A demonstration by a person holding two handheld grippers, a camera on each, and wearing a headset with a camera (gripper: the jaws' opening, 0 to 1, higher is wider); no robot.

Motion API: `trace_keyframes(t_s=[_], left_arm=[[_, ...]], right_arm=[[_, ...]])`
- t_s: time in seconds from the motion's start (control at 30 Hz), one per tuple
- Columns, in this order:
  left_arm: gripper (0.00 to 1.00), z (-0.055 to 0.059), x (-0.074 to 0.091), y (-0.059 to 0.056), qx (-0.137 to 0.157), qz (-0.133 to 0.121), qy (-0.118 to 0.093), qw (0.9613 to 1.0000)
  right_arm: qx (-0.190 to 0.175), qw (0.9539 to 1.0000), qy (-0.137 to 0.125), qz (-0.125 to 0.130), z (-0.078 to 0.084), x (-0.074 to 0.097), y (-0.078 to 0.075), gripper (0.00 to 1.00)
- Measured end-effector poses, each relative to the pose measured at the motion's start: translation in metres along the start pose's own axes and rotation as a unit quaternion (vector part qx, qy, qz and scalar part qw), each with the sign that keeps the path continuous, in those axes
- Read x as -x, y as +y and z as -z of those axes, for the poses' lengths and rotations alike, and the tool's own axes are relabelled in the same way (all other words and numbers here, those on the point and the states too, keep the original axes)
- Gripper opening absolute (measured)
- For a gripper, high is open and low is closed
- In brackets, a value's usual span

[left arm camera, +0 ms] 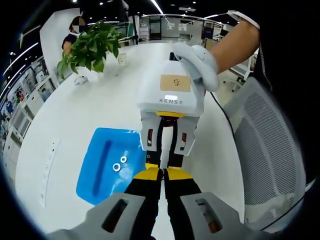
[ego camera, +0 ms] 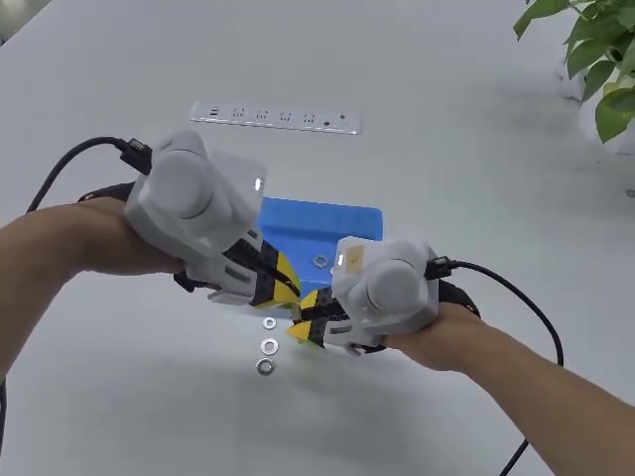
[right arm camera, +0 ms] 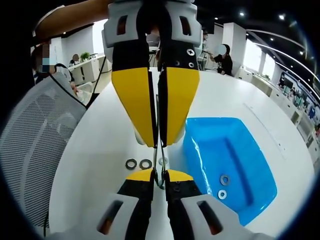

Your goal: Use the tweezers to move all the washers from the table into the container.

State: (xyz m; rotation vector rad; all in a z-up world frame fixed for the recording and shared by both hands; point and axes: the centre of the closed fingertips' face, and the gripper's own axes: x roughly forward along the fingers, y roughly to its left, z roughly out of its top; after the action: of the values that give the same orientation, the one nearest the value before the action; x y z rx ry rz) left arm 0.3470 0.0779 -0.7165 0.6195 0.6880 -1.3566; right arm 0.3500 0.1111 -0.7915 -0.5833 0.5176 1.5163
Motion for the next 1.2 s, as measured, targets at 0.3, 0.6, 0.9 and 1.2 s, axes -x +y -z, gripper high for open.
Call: trace_keyframes(t_s=[0.3,0.6,0.9,1.2], left_arm=[[0.06,-0.005,0.011,-0.002,-0.005,-0.007,-0.001,1.0000],[0.06,-0.014,0.022,-0.005,-0.011,-0.011,-0.002,0.9999],[0.06,-0.026,0.037,-0.001,-0.017,-0.024,-0.009,0.9995],[0.06,-0.039,0.048,0.009,-0.026,-0.036,-0.016,0.9989]], right_arm=[[0.010,0.9999,0.000,0.003,-0.011,0.006,0.002,0.10],[0.015,0.9999,-0.001,0.008,-0.023,0.015,0.004,0.10],[0.022,0.9996,-0.004,0.017,-0.036,0.028,-0.003,0.10],[0.029,0.9992,-0.006,0.026,-0.049,0.039,-0.016,0.10]])
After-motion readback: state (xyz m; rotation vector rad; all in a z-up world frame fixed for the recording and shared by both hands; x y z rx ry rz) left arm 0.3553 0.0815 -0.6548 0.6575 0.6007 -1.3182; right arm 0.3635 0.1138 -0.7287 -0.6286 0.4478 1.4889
